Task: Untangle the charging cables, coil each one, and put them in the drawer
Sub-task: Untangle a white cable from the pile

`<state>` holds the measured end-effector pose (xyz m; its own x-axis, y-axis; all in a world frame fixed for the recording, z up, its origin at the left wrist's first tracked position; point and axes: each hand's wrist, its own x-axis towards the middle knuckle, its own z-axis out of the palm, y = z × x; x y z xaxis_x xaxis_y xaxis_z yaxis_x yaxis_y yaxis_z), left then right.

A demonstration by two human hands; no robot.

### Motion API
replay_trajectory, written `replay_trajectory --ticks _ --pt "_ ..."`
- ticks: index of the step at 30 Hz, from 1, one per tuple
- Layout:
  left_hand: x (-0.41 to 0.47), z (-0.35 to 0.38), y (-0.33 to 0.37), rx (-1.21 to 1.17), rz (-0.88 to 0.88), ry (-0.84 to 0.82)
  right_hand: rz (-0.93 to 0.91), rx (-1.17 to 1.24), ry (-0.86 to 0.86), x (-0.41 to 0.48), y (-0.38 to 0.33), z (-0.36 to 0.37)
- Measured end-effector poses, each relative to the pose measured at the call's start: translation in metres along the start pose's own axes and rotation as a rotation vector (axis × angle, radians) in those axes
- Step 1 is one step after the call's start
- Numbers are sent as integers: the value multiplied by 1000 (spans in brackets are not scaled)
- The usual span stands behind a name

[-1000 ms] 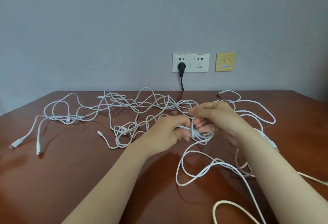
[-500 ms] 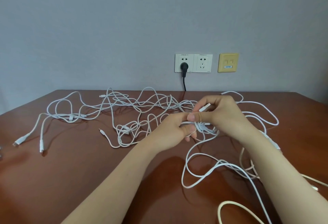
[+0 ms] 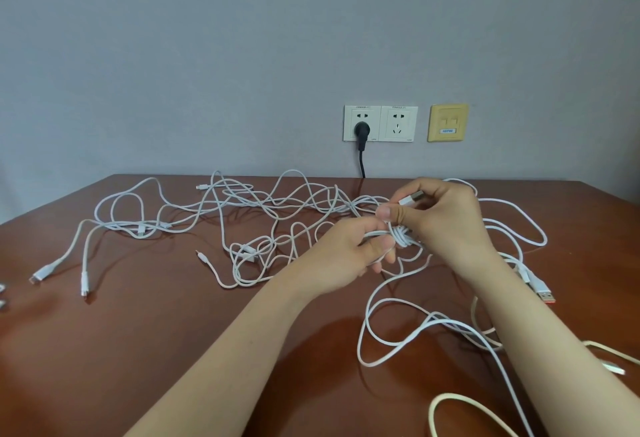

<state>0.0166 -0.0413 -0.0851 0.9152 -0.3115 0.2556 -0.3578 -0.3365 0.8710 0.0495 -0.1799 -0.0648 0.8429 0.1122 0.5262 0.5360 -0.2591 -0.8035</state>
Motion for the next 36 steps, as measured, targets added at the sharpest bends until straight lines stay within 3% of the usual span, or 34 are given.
replay_trajectory --ticks 6,11,14,17,21,27,31,36 --pt "-1 2 2 27 58 50 73 31 -16 2 -3 -4" --pt "-2 4 6 -11 110 52 436 374 -277 -1 -5 -18" --pt "-2 7 6 -71 136 67 577 566 -305 -4 0 -14" --pt "-1 5 5 -228 114 192 502 599 -267 -4 4 -3" --pt "2 0 4 -365 36 370 279 441 -151 -5 -2 12" --pt "9 -1 6 -538 -108 498 46 157 23 -13 -4 26" --pt "9 -5 7 -618 -183 408 -50 52 67 -15 -5 28" --pt "6 -12 5 -778 -328 257 -103 63 -66 -20 -7 29"
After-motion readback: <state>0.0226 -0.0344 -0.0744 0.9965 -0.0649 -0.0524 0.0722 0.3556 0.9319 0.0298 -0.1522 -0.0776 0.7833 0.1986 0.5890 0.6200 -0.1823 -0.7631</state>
